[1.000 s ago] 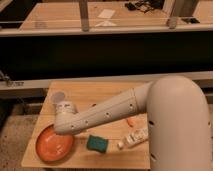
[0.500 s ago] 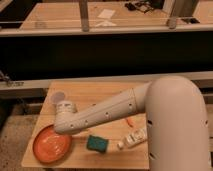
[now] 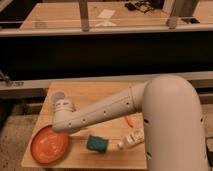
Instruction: Pick up the ceramic bowl
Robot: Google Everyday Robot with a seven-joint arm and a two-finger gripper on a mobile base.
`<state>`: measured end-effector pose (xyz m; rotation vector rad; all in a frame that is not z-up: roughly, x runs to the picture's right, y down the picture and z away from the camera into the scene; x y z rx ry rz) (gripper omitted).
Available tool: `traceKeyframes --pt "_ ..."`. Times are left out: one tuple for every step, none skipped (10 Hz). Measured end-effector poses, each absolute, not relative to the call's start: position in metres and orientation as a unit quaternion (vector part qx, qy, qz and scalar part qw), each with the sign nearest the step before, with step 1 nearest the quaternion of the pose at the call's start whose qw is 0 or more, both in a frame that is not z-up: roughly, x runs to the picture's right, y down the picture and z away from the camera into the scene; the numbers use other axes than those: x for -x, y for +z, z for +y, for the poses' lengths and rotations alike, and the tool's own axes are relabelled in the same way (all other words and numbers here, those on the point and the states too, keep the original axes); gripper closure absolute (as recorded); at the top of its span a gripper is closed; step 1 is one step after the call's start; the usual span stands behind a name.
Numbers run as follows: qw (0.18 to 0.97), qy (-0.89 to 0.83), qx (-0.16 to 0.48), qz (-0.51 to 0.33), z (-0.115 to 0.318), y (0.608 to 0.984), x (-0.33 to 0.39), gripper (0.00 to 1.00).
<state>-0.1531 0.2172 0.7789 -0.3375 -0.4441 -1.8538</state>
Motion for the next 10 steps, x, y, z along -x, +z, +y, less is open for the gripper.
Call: traceKeyframes --pt "0.563 -0.791 0.142 -0.191 0.217 0.779 0.155 0.25" --pt "0.56 -0.793 0.14 -0.194 0.217 0.779 0.156 0.25" --pt "0.558 -0.795 0.14 -0.196 0.216 0.779 0.156 0.25" --pt "0.555 -0.796 0.139 -0.196 0.216 0.779 0.156 0.25" --pt "0.552 -0.798 0.137 -0.198 0.215 0.778 0.158 0.25" --pt "0.548 -0.801 0.136 -0.199 0.214 0.778 0.161 0.25" --pt "0.545 -0.803 0.134 -0.201 0.213 0.778 0.163 0.25" --pt "0.541 -0.805 0.133 -0.202 0.213 0.777 0.165 0.25" --pt "0.538 -0.808 0.131 -0.204 0.213 0.777 0.166 0.25" --pt "0.535 -0.809 0.13 -0.205 0.212 0.777 0.167 0.25"
